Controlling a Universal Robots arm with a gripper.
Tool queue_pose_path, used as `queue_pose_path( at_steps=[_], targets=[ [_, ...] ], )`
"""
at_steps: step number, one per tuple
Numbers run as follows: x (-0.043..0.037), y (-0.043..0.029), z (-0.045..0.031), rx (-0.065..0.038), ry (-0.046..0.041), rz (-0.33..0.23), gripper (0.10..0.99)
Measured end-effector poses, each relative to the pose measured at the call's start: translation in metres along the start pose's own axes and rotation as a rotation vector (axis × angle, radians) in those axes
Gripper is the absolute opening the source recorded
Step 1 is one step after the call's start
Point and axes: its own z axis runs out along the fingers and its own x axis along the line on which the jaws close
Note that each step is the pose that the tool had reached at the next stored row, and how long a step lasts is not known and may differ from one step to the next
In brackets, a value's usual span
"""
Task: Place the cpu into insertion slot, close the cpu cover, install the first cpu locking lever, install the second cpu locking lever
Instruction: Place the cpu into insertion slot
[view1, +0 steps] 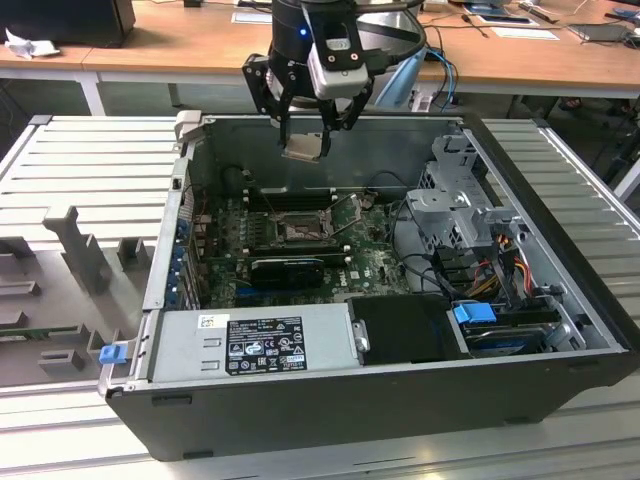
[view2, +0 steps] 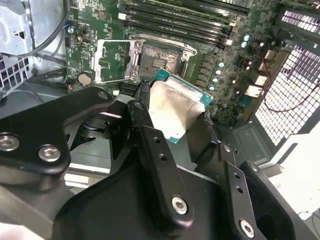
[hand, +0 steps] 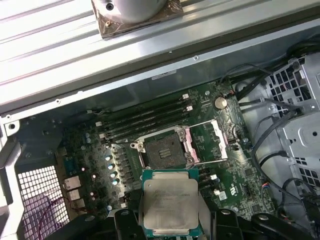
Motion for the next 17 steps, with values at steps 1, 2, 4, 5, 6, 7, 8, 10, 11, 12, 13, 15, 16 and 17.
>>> queue_pose_path(
  at_steps=[1, 2, 4, 5, 6, 7, 8, 10, 11, 12, 13, 15, 16, 17],
  targets=[
    [0.0, 0.0, 0.0, 0.0, -0.0006, 0.007, 0.529],
    [0.0, 0.0, 0.0001, 0.0, -0.0013, 0.014, 0.529],
    [0.0, 0.0, 0.0001, -0.001, -0.0028, 0.032, 0.529],
    [0.0, 0.0, 0.0001, -0.001, -0.0033, 0.038, 0.529],
    [0.0, 0.0, 0.0002, -0.001, -0.0041, 0.046, 0.529],
    [0.0, 0.0, 0.0002, -0.001, -0.0051, 0.057, 0.529],
    [0.0, 0.0, 0.0003, -0.001, -0.0059, 0.067, 0.529],
    [0.0, 0.0, 0.0003, -0.002, -0.0078, 0.087, 0.529],
    [0.0, 0.0, 0.0004, -0.002, -0.0085, 0.096, 0.529],
    [0.0, 0.0, 0.0004, -0.002, -0.0094, 0.105, 0.529],
    [0.0, -0.0001, 0.0005, -0.002, -0.01, 0.112, 0.529],
    [0.0, -0.0001, 0.0005, -0.002, -0.0111, 0.124, 0.529],
    [0.0, 0.0, 0.0004, -0.002, -0.0116, 0.13, 0.529],
    [0.0, 0.0, 0.0005, -0.003, -0.0122, 0.137, 0.529]
  ],
)
